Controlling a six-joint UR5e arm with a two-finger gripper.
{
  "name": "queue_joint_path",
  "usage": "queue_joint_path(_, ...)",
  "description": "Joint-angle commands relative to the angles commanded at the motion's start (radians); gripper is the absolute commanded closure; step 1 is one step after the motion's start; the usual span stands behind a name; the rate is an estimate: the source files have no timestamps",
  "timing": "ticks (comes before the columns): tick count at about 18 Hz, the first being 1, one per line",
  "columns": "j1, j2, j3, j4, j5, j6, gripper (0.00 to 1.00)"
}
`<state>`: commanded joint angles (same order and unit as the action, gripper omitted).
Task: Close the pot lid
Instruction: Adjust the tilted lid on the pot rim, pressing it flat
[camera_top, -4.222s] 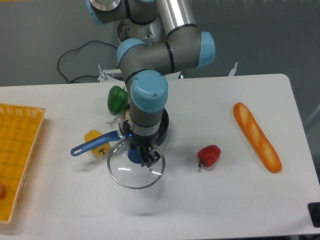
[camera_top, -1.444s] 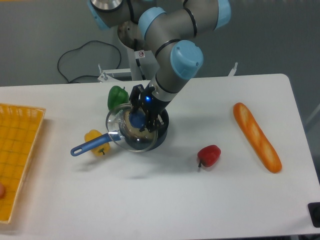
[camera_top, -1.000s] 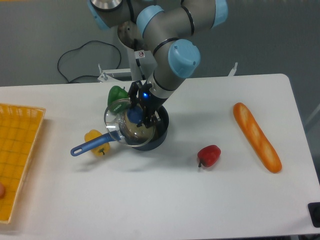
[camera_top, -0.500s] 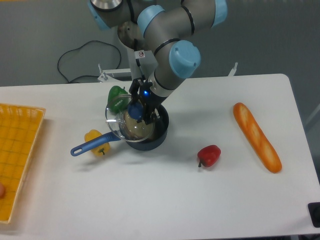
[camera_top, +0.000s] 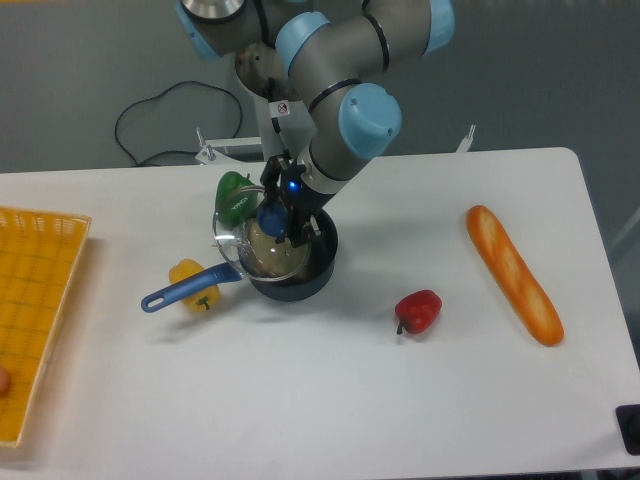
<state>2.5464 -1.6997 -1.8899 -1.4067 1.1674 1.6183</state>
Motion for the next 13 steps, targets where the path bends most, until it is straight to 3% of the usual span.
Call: queue_joint_path(13,0.015,0.000,0.009,-0.005,0.000,0.003,0.52)
